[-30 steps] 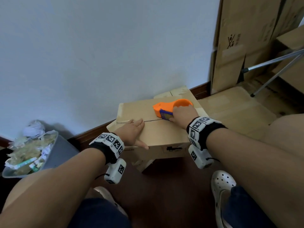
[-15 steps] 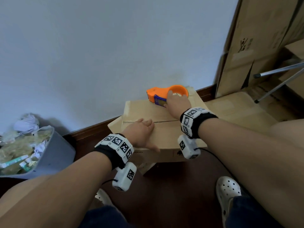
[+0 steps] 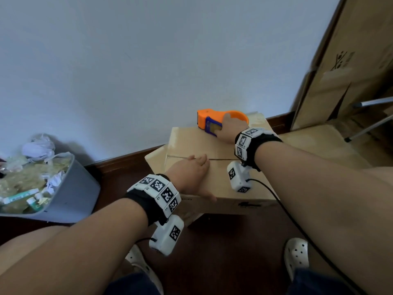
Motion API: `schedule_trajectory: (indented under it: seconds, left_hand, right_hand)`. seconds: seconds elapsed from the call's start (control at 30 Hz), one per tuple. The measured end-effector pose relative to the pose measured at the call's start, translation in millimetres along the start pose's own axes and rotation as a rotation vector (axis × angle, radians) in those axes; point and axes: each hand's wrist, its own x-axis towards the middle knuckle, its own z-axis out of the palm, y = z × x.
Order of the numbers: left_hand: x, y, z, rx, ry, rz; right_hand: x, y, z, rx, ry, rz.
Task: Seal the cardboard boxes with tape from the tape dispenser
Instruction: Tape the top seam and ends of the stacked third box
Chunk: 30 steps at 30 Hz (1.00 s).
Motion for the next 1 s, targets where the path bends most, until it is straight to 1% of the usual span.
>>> schedule_trajectory:
  seconds: [0.23, 0.33, 0.43, 0.57, 0.67, 0.77, 0.87, 1.0]
  left_hand:
    - [-5, 6, 3, -0.036, 0.006, -0.022]
    - [-8, 7, 2, -0.044, 0.017, -0.057]
    - [-9, 5, 2, -0.069, 0.001, -0.085]
    - [-6, 0, 3, -0.086, -0.015, -0.061]
    - [-2, -3, 4, -0.047, -0.005, -0.03]
    - [-1, -3, 4, -0.035, -0.006, -0.029]
    - [-2, -3, 3, -0.039, -0.018, -0.032]
    - [-2, -2, 2, -0.047, -0.026, -0.037]
  right_hand:
    - [-2, 4, 0, 0.002, -0.034, -0.012]
    - [-3, 3, 1, -0.006, -0.036, -0.004]
    - [-5, 2, 1, -0.011, -0.032, -0.009]
    - [-6, 2, 4, -0.01, -0.008, -0.018]
    - [-10, 3, 4, -0.031, 0.018, -0.032]
    - [-16, 4, 4, -0.033, 0.036, -0.079]
    - [-24, 8, 1, 0.043, 0.038, -0.116]
    - [-37, 14, -12, 0.265, 0.078, -0.11]
